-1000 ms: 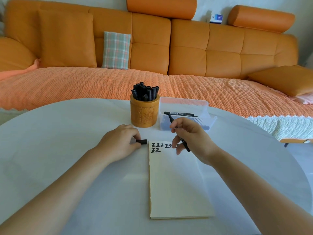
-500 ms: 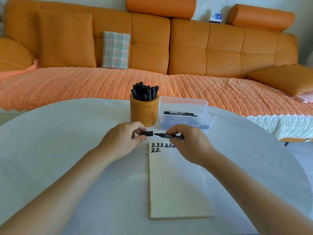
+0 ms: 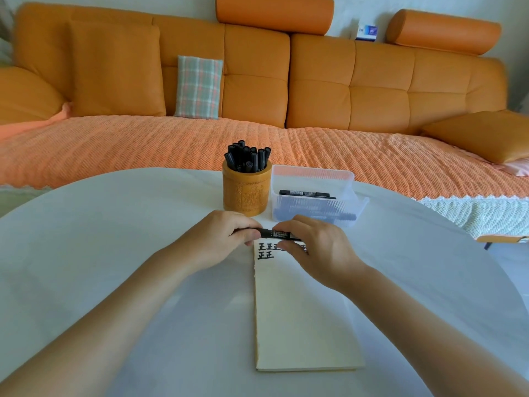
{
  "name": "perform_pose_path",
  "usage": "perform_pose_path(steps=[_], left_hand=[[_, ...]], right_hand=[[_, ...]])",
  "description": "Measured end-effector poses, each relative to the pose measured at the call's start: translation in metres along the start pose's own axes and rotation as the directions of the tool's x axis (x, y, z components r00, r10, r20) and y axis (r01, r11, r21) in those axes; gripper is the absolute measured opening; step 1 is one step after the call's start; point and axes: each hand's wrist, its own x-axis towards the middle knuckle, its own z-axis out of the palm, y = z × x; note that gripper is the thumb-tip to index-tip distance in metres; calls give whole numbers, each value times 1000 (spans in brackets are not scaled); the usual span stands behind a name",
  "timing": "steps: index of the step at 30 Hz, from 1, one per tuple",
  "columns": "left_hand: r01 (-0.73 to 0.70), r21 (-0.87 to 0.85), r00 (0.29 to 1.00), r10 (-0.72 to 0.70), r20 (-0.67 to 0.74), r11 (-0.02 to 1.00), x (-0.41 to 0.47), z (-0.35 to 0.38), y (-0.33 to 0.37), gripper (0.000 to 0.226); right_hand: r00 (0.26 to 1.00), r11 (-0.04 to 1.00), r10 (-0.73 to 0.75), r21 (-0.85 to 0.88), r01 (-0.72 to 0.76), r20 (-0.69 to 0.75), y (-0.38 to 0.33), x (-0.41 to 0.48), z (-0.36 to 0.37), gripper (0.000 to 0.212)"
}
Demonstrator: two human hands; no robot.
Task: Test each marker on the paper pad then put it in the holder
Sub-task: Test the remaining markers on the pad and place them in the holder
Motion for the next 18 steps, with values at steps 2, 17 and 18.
perform_pose_path(steps=[2,17,18], left_hand=[[-30,-2,1000,30,4,1000,-1,1,3,23],[-308,225,920,350,-178,924,6,-9,9,19],[-305,234,916,352,-195,923,7,-9,9,15]], right_hand=[[1000,1000,-4,-11,4,-23,-1,1,-1,25],[917,724,265,566,-394,298,-12,11,-11,24],[920,742,278,546,-387,275,-11,14,-11,21]])
